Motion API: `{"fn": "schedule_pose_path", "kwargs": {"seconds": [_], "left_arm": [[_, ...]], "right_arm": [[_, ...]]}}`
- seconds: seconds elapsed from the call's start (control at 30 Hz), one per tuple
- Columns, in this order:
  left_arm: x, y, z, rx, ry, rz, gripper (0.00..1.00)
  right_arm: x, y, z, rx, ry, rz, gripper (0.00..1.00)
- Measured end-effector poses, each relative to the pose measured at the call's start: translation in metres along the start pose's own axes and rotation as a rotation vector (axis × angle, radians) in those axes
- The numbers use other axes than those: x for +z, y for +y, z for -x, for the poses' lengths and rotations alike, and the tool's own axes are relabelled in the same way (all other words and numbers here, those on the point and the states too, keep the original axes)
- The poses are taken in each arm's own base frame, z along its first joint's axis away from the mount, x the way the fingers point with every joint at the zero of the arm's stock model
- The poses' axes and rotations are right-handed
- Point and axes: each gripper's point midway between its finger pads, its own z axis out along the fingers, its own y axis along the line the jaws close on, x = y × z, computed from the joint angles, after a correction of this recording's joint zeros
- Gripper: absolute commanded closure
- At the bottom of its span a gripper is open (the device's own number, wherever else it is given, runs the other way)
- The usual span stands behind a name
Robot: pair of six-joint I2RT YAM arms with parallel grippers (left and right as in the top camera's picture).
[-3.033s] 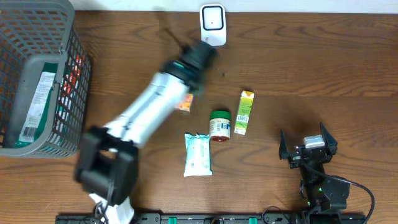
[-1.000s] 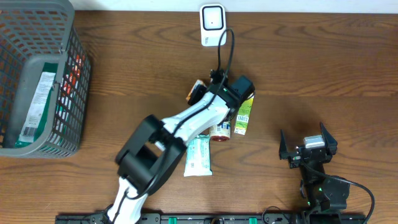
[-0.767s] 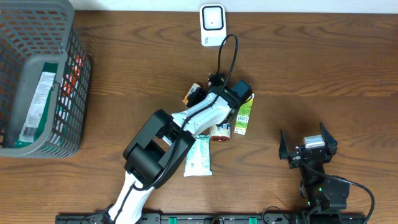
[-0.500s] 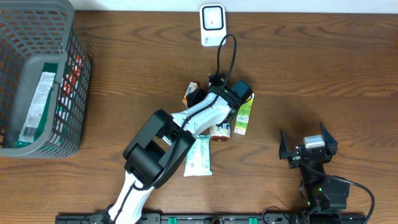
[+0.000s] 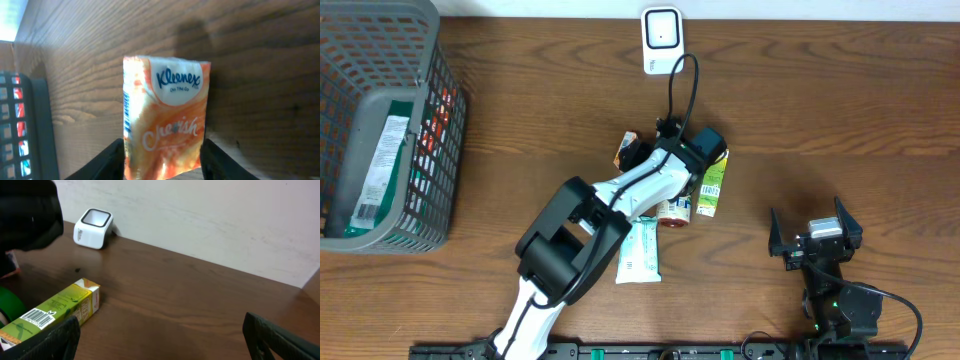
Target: Scan the item barcode
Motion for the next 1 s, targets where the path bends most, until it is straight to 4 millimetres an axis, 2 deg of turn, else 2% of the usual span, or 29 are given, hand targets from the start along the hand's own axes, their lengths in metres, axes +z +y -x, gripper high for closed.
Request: {"fn": "schedule_pose_path", "kwargs": {"seconds": [0.2, 0.47, 0.57, 0.67, 0.8, 0.9, 1.0], "left_arm": [[-0.019, 0.006, 0.015, -0.076, -0.039, -0.096, 0.46], [-0.015, -0.001, 0.013, -0.125, 0.016, -0.247, 0.46], [-0.034, 0.018, 0.026, -0.214, -0.006, -0.347, 0.45], [-0.069, 0.059, 0.045, -0.339, -0.093, -0.409, 0.45], [-0.125, 0.141, 0.060, -0.523, -0.259, -0.447, 0.45], [-0.159, 0.210, 0.055, -0.658, -0.378, -0.433, 0.45], [-0.180, 0.272, 0.038, -0.783, -0.464, -0.387, 0.45]], "right_arm": [[0.000, 0.000, 0.000, 0.000, 0.000, 0.000, 0.01], [0.000, 0.000, 0.000, 0.000, 0.000, 0.000, 0.01], [0.000, 0.000, 0.000, 0.000, 0.000, 0.000, 0.01], [0.000, 0.000, 0.000, 0.000, 0.000, 0.000, 0.01], [0.000, 0.000, 0.000, 0.000, 0.000, 0.000, 0.01], [0.000, 0.000, 0.000, 0.000, 0.000, 0.000, 0.01], [0.000, 0.000, 0.000, 0.000, 0.000, 0.000, 0.01]]}}
